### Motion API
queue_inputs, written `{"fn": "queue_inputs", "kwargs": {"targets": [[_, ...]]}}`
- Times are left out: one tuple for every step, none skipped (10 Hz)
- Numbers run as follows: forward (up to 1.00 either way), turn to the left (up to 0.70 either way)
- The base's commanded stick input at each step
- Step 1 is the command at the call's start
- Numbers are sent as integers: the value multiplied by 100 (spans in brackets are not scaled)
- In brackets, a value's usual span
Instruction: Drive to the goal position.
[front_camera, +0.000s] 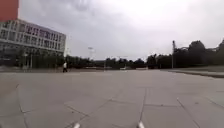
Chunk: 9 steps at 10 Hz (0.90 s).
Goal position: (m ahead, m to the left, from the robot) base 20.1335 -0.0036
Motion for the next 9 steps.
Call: {"fn": "queue_inputs", "kwargs": {"targets": [[50,0],[50,0],[50,0],[50,0],[50,0],[50,0],[50,0],[50,0],[50,0]]}}
